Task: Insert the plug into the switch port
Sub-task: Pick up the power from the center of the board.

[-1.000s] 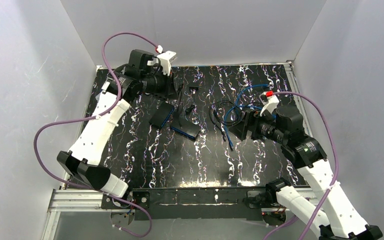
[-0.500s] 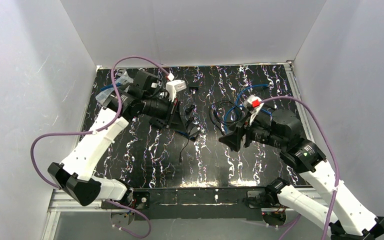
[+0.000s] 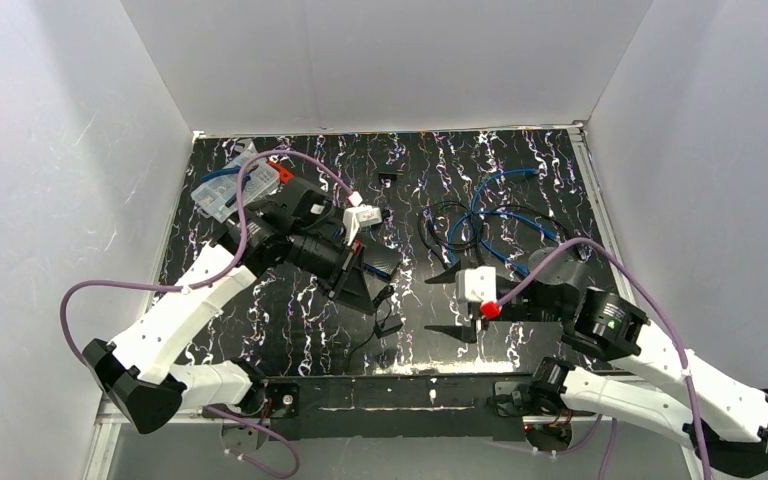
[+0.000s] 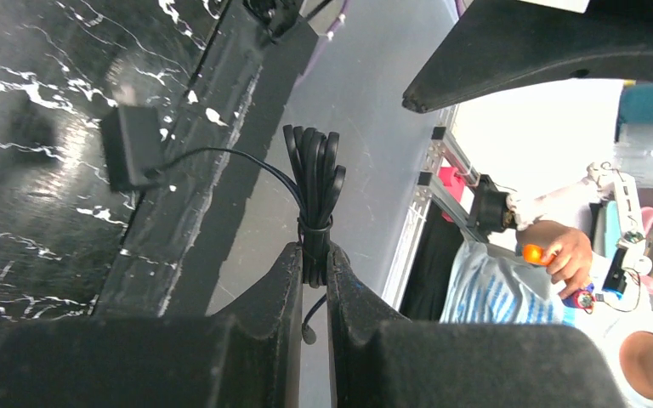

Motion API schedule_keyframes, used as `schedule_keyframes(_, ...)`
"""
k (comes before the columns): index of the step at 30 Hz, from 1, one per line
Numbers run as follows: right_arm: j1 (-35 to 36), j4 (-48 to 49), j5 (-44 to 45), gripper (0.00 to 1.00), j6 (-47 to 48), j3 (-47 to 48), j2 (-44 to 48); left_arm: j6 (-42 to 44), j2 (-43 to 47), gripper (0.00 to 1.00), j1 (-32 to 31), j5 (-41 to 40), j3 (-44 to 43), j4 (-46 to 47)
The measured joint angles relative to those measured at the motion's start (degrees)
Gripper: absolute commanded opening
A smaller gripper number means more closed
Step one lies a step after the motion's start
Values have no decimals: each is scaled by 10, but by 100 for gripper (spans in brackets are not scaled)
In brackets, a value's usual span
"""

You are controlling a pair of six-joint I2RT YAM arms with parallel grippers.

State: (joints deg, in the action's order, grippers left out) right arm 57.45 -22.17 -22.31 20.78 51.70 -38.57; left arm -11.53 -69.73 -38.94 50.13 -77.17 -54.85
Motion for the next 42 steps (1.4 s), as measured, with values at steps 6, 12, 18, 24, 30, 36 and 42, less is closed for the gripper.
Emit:
schedule_keyframes(6,79,-3,18,78,109,4,-27,-16,4,0,-24,18,28,6)
schedule_keyframes(12,136,-3,56,78,178,31,-67,-27,4,0,-40,28,37,12)
schedule_keyframes(18,162,1,89,76,216,44,-96,-35,4,0,-48,37,41,21)
schedule_keyframes(24,170,3,106,65,234,44,-126,-37,1,0,-55,41,45,22)
schedule_keyframes(30,172,10,111,57,238,45,-142,-37,-2,0,-60,44,45,22)
schedule_keyframes(36,173,14,108,36,238,45,-153,-37,-2,0,-63,43,45,22)
schedule_keyframes(42,173,12,107,6,231,45,-158,-37,-3,0,-64,43,45,19)
